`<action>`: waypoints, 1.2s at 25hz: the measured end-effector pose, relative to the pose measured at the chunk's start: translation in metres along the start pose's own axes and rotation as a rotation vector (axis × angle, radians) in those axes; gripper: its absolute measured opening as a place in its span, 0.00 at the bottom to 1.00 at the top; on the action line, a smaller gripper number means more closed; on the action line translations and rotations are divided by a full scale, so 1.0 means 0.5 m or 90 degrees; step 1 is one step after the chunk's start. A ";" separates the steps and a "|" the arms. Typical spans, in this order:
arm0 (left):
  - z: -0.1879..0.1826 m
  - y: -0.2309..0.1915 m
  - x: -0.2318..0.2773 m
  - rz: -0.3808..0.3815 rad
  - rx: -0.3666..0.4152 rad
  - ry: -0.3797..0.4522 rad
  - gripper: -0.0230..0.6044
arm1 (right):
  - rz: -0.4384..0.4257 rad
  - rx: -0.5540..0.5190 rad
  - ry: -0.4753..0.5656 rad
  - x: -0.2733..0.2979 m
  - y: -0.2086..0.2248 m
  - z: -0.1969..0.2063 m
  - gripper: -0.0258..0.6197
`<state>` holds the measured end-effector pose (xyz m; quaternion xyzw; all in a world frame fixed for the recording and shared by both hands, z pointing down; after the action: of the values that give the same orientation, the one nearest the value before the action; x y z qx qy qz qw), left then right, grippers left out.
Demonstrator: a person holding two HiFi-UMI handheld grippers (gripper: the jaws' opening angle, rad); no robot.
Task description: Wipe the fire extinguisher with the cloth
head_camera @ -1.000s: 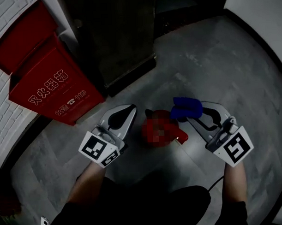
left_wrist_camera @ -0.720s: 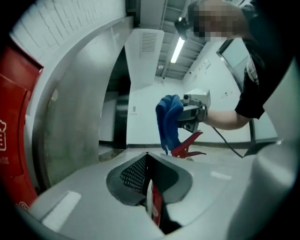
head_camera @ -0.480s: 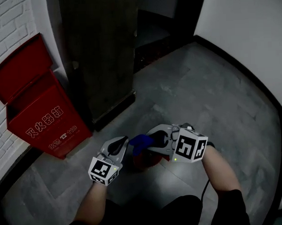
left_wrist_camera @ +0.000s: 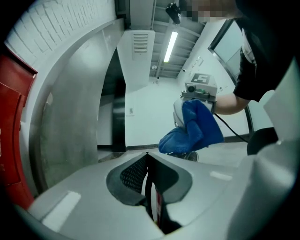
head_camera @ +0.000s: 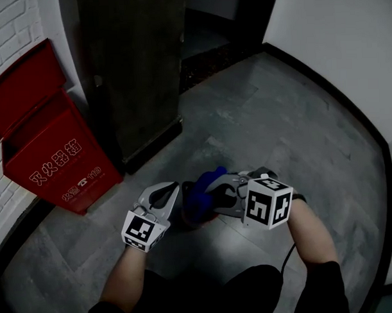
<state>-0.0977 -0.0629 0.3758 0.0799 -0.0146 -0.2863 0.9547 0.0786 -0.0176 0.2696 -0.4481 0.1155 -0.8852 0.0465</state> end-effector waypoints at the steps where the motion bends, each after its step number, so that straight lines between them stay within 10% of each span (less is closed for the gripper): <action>1: -0.006 0.003 -0.001 0.002 -0.001 0.002 0.04 | 0.000 -0.001 0.000 -0.008 -0.007 -0.001 0.15; 17: -0.039 0.049 0.018 0.044 0.009 0.026 0.04 | 0.093 0.063 0.126 -0.119 -0.122 0.059 0.15; 26: -0.051 0.054 0.024 0.037 0.005 0.036 0.04 | 0.209 0.316 0.437 -0.166 -0.180 0.211 0.15; 30: -0.043 0.044 0.028 0.021 -0.010 0.034 0.04 | 0.315 0.591 0.596 -0.140 -0.149 0.310 0.15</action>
<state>-0.0725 -0.0496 0.3579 0.0800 0.0117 -0.2686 0.9599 0.2463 0.0425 0.3219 0.0858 -0.1679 -0.9062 0.3784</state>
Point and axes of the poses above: the fingertips, and each gripper's own axes: x forward along the fingers, y to its right, z out of its underside, the point moved 10 cm from there along -x, backward along the fingers, and after that the axes turned 4 degrees about x, right-handed, at the moved point
